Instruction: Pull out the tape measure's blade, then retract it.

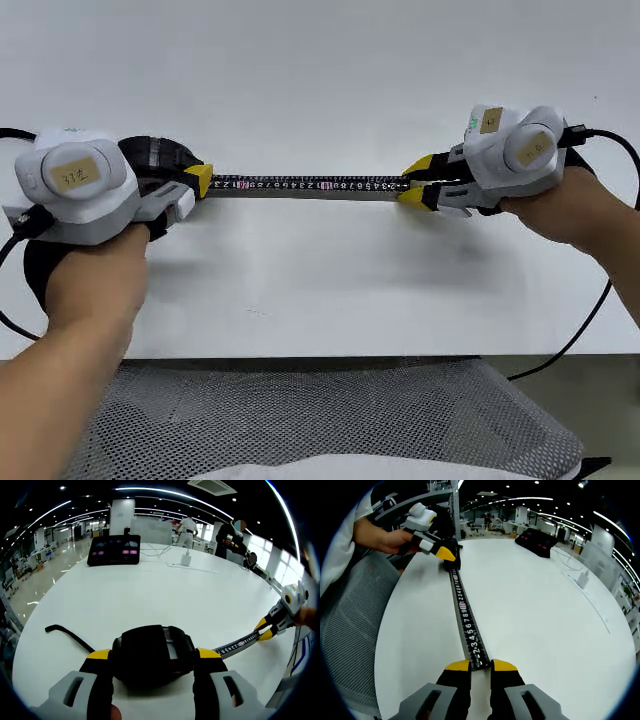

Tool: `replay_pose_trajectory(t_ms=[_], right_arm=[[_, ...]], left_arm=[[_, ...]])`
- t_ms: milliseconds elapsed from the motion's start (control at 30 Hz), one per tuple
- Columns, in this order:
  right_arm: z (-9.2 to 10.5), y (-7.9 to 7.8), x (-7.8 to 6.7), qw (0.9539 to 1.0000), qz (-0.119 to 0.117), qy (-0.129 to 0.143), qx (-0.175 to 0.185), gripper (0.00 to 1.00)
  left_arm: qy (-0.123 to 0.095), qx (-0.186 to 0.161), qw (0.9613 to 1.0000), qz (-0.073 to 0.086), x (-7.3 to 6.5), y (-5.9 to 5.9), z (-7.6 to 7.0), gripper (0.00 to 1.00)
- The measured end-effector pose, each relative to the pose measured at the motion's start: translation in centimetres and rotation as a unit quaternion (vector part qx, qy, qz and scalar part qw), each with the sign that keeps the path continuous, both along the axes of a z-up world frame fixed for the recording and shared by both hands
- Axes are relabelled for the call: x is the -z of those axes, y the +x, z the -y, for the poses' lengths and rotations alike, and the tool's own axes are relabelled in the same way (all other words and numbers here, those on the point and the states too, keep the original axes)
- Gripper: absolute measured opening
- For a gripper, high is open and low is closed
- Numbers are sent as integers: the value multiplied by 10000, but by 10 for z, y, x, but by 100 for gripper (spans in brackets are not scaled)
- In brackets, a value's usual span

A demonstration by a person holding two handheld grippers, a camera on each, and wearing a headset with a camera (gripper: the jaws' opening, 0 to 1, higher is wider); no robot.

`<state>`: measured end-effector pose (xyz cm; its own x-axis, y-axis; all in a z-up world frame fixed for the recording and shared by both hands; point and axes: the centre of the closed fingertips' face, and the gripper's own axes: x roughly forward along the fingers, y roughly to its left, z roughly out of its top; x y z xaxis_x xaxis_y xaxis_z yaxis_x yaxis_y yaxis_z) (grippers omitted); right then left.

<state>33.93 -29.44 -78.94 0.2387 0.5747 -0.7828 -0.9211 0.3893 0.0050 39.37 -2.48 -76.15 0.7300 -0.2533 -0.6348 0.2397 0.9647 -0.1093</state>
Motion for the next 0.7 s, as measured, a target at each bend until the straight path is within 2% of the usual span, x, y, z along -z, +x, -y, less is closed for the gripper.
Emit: replay_pose_trajectory(t_ms=[467,700], right_arm=[[-1,2,-1,10000,55,-11,-24,10],[-6,3,-3,9999,79,37,-61,10]], left_arm=[[-21,22,10000,-46,1,0,0,59],[-129,31,9999,-68,0,0,-1,59]])
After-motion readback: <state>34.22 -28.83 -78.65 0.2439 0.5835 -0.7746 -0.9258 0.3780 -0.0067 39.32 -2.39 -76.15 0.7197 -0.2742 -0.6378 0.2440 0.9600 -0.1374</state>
